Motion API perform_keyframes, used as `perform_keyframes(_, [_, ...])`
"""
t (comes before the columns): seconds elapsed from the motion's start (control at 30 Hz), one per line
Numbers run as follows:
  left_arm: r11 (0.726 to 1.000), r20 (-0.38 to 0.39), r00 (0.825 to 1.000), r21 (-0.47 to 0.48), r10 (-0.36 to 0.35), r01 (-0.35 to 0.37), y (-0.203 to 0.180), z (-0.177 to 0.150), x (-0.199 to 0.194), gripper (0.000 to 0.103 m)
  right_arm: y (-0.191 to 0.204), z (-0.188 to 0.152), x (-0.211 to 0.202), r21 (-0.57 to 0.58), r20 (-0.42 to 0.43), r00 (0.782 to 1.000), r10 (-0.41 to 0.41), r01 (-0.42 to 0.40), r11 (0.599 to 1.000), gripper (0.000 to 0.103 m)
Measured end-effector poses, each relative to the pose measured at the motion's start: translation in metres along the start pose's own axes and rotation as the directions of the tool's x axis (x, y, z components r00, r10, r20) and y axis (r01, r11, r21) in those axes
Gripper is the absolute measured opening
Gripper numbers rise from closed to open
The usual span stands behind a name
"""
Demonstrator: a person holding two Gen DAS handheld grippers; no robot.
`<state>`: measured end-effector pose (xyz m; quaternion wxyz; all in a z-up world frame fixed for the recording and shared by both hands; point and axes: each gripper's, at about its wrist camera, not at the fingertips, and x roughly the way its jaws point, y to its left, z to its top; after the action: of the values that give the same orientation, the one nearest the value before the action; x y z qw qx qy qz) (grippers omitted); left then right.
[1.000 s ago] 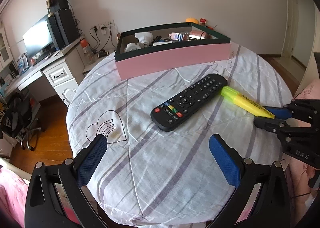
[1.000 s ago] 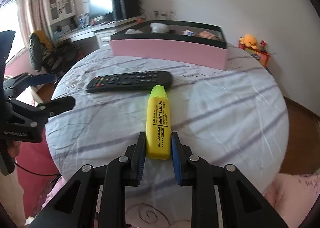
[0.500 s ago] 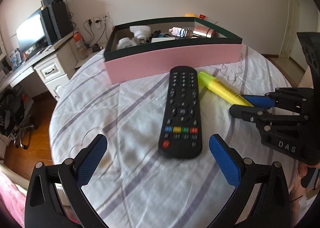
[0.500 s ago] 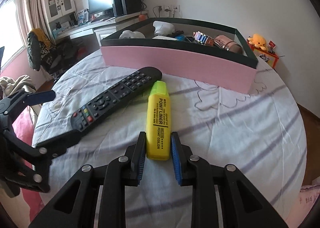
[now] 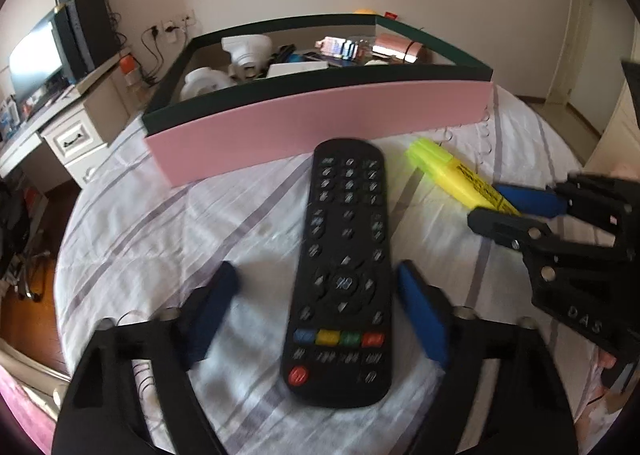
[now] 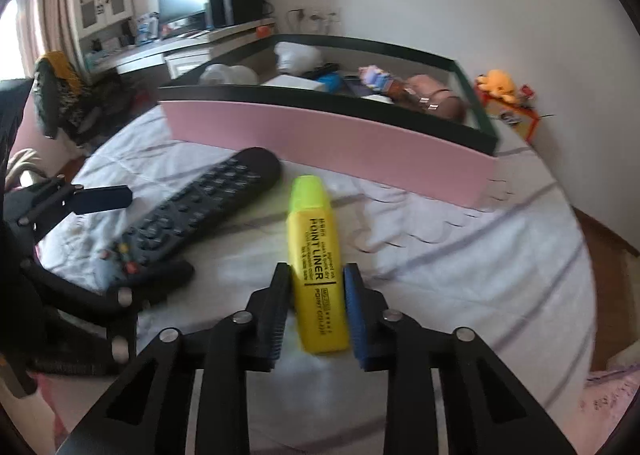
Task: Organize rigid objects
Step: 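Grasp the black remote with the left tool while the right tool holds the highlighter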
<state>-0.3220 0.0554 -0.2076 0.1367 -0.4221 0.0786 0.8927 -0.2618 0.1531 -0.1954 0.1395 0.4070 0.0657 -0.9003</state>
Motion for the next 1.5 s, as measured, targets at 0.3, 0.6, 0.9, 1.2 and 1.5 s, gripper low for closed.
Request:
perform_keyframes(0.3, [1.0, 0.024, 1.0, -0.013, -0.006, 0.007, -0.012, 0.003, 0.001, 0.044, -0.01, 0.001, 0.003, 0.044, 0.004, 1.0, 0.015, -0.016, 0.999, 0.026])
perform_keyframes(0.6, [0.995, 0.035, 0.999, -0.098, 0.018, -0.014, -0.005, -0.03, -0.026, 0.044, -0.007, -0.01, -0.008, 0.091, 0.001, 1.0, 0.017, -0.017, 0.996, 0.026])
perform_keyframes(0.9, [0.997, 0.06, 0.998, -0.072, 0.023, -0.019, -0.008, -0.026, -0.018, 0.053, -0.005, 0.002, 0.003, 0.088, -0.003, 1.0, -0.001, 0.001, 0.996, 0.034])
perform_keyframes(1.2, [0.999, 0.051, 0.999, -0.044, -0.009, 0.011, -0.012, -0.025, -0.016, 0.066, -0.004, 0.003, 0.007, 0.079, -0.007, 1.0, -0.006, 0.006, 0.997, 0.038])
perform_keyframes(1.5, [0.996, 0.081, 0.997, -0.088, 0.016, -0.009, -0.004, -0.029, -0.019, 0.046, 0.0, 0.003, 0.007, 0.058, -0.004, 1.0, -0.027, 0.028, 0.998, 0.036])
